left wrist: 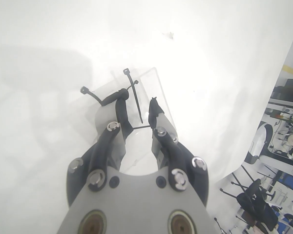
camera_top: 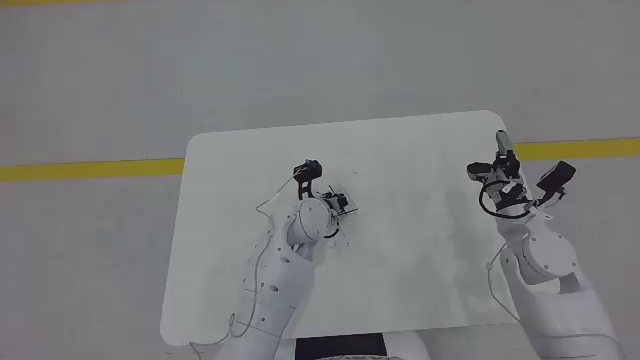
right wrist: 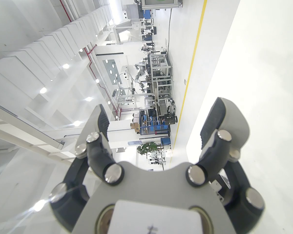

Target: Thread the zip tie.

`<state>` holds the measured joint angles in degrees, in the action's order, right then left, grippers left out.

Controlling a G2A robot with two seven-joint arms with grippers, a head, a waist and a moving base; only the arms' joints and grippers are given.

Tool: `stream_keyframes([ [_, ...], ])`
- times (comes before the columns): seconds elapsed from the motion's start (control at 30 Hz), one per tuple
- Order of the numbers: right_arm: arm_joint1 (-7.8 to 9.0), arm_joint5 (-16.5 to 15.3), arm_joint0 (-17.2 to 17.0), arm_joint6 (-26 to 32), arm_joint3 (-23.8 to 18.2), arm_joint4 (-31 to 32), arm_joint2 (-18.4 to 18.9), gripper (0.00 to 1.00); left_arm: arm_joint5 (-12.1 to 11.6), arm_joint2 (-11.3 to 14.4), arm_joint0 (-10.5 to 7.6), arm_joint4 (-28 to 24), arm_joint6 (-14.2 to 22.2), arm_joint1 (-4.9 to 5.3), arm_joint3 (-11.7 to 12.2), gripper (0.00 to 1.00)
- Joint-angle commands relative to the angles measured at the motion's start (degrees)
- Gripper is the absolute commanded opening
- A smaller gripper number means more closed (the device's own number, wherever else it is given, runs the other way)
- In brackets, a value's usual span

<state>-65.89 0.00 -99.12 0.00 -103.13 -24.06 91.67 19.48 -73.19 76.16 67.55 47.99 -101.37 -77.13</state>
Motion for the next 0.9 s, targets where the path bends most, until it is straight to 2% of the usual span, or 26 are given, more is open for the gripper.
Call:
stream_keyframes([
  [0.0, 0.00, 0.0, 0.0, 0.0, 0.0, 0.0, 0.0, 1.00, 0.0, 0.0, -0.23, 0.1, -0.1, -0.09, 0.4, 0.19],
  [0.1, 0.00, 0.0, 0.0, 0.0, 0.0, 0.0, 0.0, 1.00, 0.0, 0.0, -0.54, 0.1, -0.2, -0.21, 0.9, 0.18],
  [0.33, 0.00, 0.0, 0.0, 0.0, 0.0, 0.0, 0.0, 1.00, 0.0, 0.0, -0.88, 0.0, -0.6, -0.33, 1.6, 0.00],
  [0.63, 0.00, 0.0, 0.0, 0.0, 0.0, 0.0, 0.0, 1.00, 0.0, -0.1, -0.83, 0.1, -0.8, -0.34, 1.6, 0.00],
  [0.87, 0.00, 0.0, 0.0, 0.0, 0.0, 0.0, 0.0, 1.00, 0.0, 0.2, 0.73, 0.3, 0.0, 0.17, -1.4, 0.00],
])
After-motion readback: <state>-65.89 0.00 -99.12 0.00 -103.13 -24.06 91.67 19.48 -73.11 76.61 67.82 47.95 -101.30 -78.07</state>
